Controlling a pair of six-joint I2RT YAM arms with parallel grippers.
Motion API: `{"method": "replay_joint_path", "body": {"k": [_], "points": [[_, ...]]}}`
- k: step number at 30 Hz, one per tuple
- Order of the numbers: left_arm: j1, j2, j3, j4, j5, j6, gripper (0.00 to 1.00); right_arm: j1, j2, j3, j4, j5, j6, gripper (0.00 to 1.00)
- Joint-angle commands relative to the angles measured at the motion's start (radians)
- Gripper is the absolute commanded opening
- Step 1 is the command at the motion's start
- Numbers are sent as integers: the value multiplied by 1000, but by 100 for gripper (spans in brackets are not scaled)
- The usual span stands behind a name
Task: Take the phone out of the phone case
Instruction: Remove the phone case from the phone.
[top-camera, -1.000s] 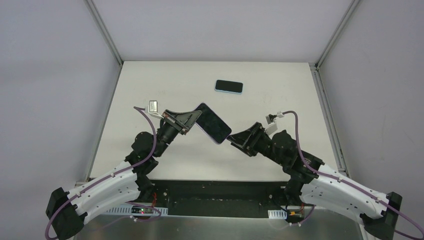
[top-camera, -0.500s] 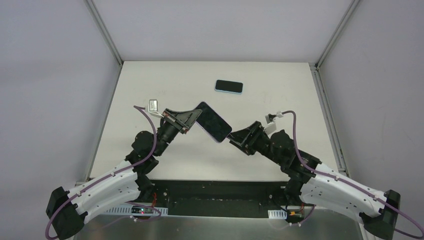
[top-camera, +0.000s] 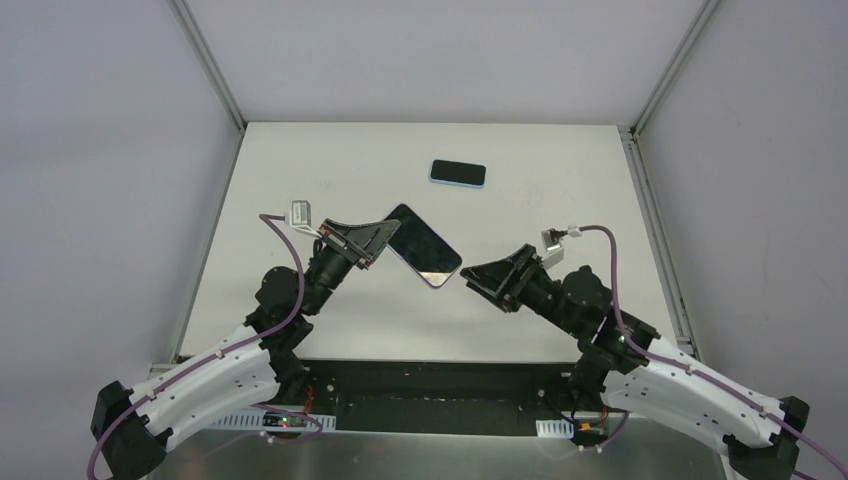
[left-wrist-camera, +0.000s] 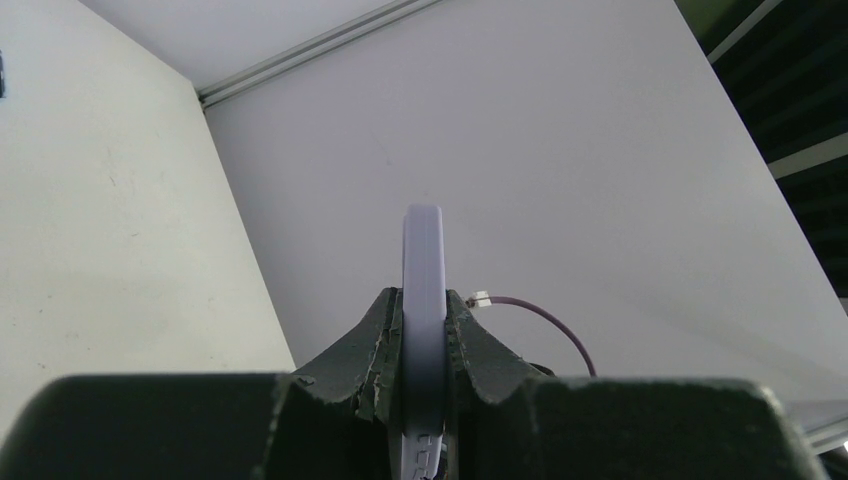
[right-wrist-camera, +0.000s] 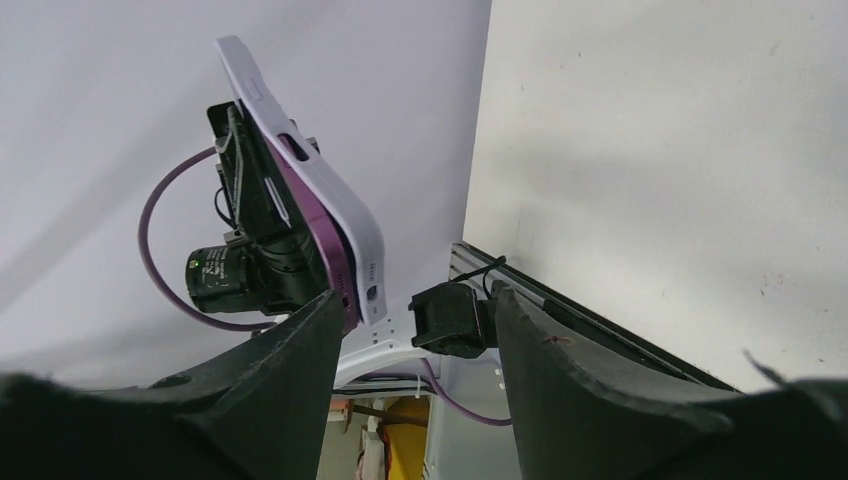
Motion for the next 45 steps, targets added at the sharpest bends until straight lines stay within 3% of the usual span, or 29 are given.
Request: {"method": "replay_joint_path", "body": {"k": [1,15,24,45], "points": [[-7,-23,22,110,3,-16,0,1,-18,25,1,6,-31,61],[-7,-29,21,110,7,-16,0,1,15,15,88,44,14,60],[-7,-28,18,110,5,-16,0,1,-2,6,87,53,13,64],[-7,-4,41,110,49,-40,0,2,62,20,104,75,24,60]]}}
